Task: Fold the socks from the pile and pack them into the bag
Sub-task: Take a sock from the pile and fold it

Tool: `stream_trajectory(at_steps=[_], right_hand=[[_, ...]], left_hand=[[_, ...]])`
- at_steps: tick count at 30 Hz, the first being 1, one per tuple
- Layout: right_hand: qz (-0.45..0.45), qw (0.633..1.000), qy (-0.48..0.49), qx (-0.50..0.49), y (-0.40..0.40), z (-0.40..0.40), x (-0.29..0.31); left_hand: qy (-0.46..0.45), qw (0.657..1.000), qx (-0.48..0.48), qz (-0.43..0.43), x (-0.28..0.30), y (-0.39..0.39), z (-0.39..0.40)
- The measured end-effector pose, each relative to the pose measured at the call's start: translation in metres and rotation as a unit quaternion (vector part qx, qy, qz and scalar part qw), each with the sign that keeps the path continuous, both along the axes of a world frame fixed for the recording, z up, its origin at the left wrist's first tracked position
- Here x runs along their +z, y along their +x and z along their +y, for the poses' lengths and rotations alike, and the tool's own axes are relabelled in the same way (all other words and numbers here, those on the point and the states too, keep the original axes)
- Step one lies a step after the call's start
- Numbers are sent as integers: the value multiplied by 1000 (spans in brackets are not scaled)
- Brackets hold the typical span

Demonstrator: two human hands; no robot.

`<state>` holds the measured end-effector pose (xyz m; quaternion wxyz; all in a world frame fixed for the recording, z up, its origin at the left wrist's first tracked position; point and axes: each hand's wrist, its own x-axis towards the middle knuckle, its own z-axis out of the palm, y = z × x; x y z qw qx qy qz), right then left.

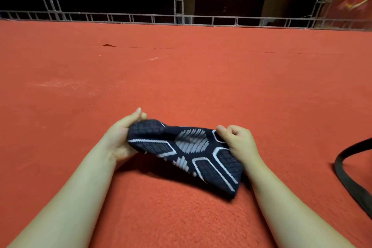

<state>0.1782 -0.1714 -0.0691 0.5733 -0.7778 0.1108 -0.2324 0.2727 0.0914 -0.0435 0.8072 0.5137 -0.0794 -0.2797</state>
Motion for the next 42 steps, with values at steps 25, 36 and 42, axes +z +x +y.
stream_trajectory(at_steps=[25,36,42], right_hand=[[328,897,100,278,-16,-19,20],[230,888,157,365,-9,13,22],[157,910,200,326,-8,10,23]], left_hand=[[573,774,-127,-237,9,-7,-20],[62,955,16,-290,23,-18,-26],[136,940,-47,-309,21,-12,-19]])
